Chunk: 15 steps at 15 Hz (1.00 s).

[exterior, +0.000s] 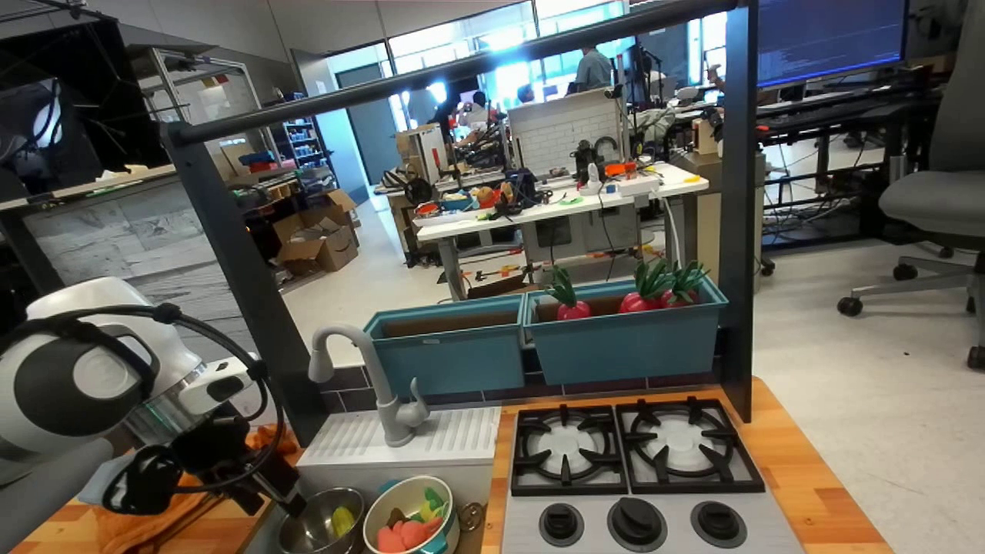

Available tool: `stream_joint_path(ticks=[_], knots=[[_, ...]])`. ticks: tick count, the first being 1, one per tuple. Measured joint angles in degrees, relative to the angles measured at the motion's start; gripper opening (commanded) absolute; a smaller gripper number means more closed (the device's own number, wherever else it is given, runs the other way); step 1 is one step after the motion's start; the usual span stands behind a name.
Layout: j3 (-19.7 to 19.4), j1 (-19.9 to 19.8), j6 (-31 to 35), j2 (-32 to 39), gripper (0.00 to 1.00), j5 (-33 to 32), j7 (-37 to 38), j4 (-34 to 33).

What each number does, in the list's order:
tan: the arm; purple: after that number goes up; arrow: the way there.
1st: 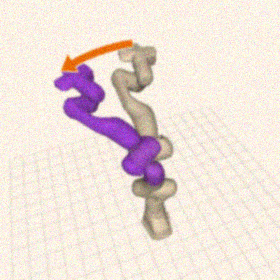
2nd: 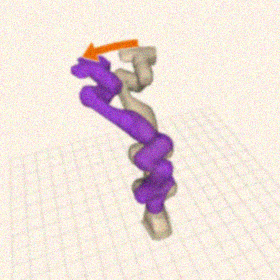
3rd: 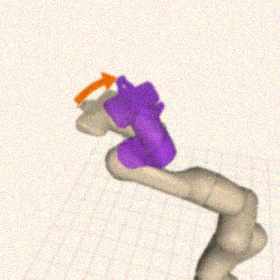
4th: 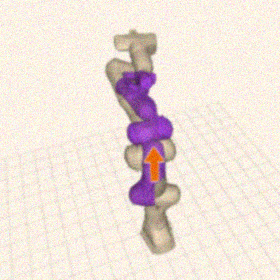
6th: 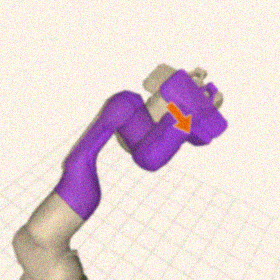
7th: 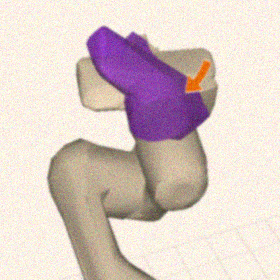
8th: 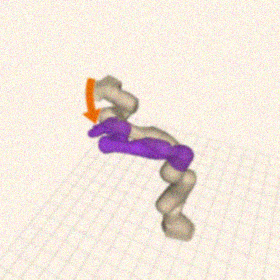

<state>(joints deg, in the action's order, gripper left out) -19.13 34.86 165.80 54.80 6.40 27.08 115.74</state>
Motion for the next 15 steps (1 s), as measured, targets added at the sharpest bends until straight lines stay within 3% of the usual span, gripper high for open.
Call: stream_joint_path(ticks=[4,6,11,13,15], knots=[[-0.1,0.4,0.3,1.3,1.00,-0.7,0.5,-0.9],[-0.1,0.1,-2.6,3.7,0.94,-0.7,1.2,-4.0],[-0.1,-2.4,-11.4,11.3,0.48,-0.8,4.0,-15.8],[0.1,-3.6,-14.5,12.8,0.47,-1.3,4.9,-19.9],[0.6,-4.9,-16.6,15.0,0.39,-2.4,6.3,-23.7]])
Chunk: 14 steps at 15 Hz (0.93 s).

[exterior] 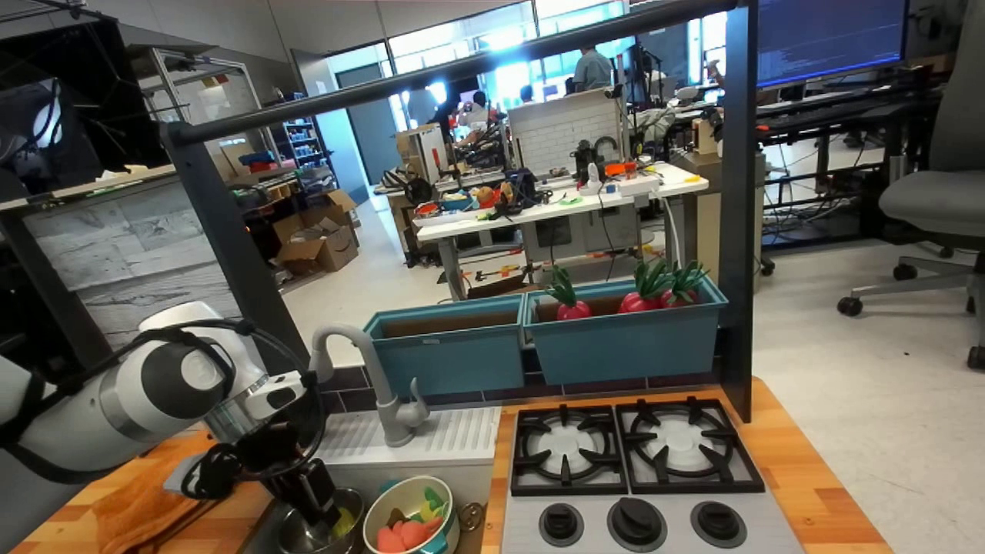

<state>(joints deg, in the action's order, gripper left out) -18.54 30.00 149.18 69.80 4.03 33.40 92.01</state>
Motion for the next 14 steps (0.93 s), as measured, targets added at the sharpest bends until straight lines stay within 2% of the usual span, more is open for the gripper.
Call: stream_joint_path(ticks=[2,3,4,5,9,10,11,12,13,14], knots=[[0.6,-1.0,-1.9,2.3,0.29,-0.9,1.2,-3.4],[0.6,-1.5,-2.8,3.4,0.35,-1.5,1.7,-4.9],[0.7,-2.0,-3.8,4.2,0.60,-2.0,2.0,-6.1],[0.9,-2.5,-4.3,4.9,0.62,-2.5,2.2,-7.2],[1.0,-3.3,-4.4,6.6,0.86,-4.1,3.3,-8.8],[1.0,-3.3,-4.4,6.7,0.87,-4.7,3.5,-8.7],[1.0,-3.3,-4.4,6.7,0.84,-5.0,3.7,-8.7],[1.0,-3.3,-4.0,6.6,0.44,-5.4,3.7,-8.5],[1.0,-3.3,-3.5,6.6,0.43,-5.8,3.7,-8.3],[1.0,-3.2,-2.9,6.6,0.37,-6.1,3.7,-8.0]])
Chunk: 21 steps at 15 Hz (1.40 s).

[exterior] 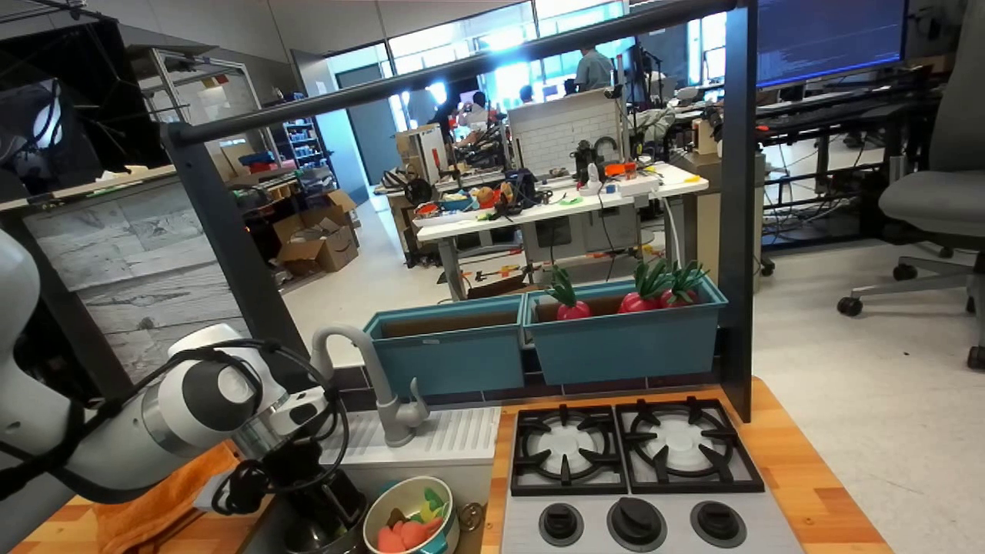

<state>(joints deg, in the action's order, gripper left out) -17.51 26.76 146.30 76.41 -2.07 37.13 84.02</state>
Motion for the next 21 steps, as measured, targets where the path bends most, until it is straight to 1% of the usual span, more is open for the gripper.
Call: stream_joint_path(ticks=[5,7,12,14,16,17,18,21], knots=[[-0.1,0.5,5.5,-0.5,0.01,-0.7,0.0,2.2],[-0.4,0.8,7.8,-0.6,0.00,-0.7,0.3,3.1],[-0.6,1.0,12.6,-1.5,0.01,-0.7,0.6,5.7],[-0.1,1.0,15.7,-2.4,0.01,-0.7,0.6,7.5],[0.3,0.8,20.4,-3.6,0.01,-0.6,0.3,10.0],[0.7,0.8,22.9,-4.6,0.31,-0.4,-0.1,11.4],[1.1,0.8,25.2,-5.6,0.32,-0.2,-0.8,13.0],[3.0,0.4,29.7,-8.1,0.51,1.2,-3.8,17.1]])
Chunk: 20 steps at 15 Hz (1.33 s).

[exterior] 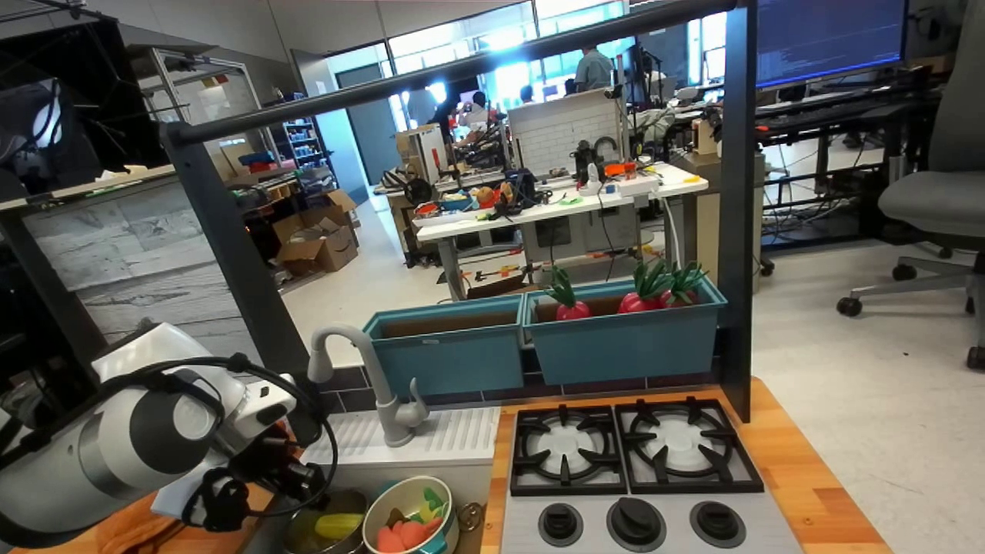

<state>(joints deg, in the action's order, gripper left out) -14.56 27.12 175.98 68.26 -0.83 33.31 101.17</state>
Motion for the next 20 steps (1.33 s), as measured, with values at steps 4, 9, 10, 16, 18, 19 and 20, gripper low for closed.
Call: stream_joint_path(ticks=[4,9,10,16,18,19,20], knots=[[0.9,-1.2,0.8,-1.2,0.81,3.3,-4.8,2.9],[1.1,-1.9,0.6,-1.2,1.00,6.2,-6.7,5.2],[1.1,-1.9,0.6,-1.3,1.00,6.7,-6.7,5.8],[0.8,-1.6,0.7,-5.0,1.00,9.0,-6.7,10.2],[0.2,-1.4,1.2,-7.7,1.00,10.0,-6.5,12.8],[-0.7,-1.2,1.2,-9.3,1.00,10.7,-6.2,14.1],[-1.9,-1.0,1.1,-10.5,0.99,11.5,-5.8,15.2]])
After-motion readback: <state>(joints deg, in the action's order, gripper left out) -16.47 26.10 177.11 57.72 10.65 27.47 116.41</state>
